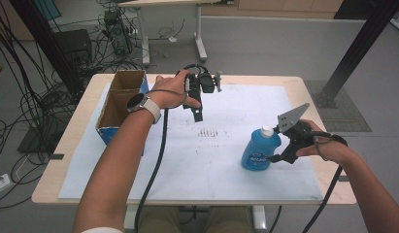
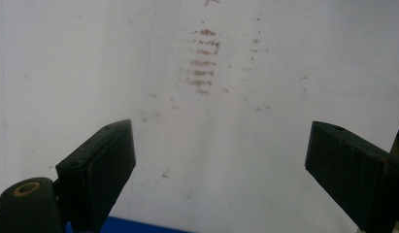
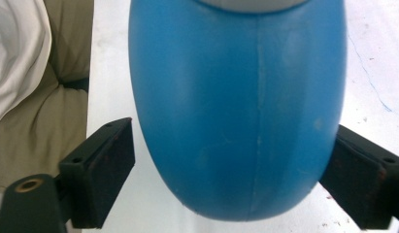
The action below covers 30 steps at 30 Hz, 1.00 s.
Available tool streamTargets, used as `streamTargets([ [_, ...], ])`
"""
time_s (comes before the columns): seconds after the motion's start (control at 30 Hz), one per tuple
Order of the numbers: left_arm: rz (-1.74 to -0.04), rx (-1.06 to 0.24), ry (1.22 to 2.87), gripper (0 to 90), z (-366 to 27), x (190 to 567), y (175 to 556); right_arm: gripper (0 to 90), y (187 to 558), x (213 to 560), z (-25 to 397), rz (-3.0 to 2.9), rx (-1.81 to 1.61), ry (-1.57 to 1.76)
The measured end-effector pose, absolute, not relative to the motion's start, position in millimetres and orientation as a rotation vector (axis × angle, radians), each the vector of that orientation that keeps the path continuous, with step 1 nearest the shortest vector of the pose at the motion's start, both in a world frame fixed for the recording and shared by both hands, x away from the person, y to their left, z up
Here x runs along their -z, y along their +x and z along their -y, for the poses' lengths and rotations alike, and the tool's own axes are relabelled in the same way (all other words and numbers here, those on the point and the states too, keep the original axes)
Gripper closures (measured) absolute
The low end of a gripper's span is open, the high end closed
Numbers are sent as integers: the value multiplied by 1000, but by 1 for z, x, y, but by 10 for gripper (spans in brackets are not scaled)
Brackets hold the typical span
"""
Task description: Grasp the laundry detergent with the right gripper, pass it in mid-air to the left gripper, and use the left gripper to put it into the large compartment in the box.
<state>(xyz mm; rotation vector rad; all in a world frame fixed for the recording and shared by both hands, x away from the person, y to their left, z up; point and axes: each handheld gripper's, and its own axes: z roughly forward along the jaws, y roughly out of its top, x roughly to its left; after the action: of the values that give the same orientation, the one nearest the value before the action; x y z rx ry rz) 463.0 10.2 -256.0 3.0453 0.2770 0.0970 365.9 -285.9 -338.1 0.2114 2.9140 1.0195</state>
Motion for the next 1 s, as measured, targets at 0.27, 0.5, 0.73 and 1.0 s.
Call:
streamTargets([
  [0.27,-281,-96,3045,115,-11,256,463,132,367,340,285,-2919,-1037,209],
  [0.5,-285,-94,3046,115,-11,257,463,149,366,342,285,-2911,-1051,204],
  [0.73,-282,-92,3050,115,-11,258,463,161,366,344,284,-2913,-1057,193],
  [1.0,-286,-90,3049,115,-12,258,463,175,366,345,285,-2896,-1087,190],
])
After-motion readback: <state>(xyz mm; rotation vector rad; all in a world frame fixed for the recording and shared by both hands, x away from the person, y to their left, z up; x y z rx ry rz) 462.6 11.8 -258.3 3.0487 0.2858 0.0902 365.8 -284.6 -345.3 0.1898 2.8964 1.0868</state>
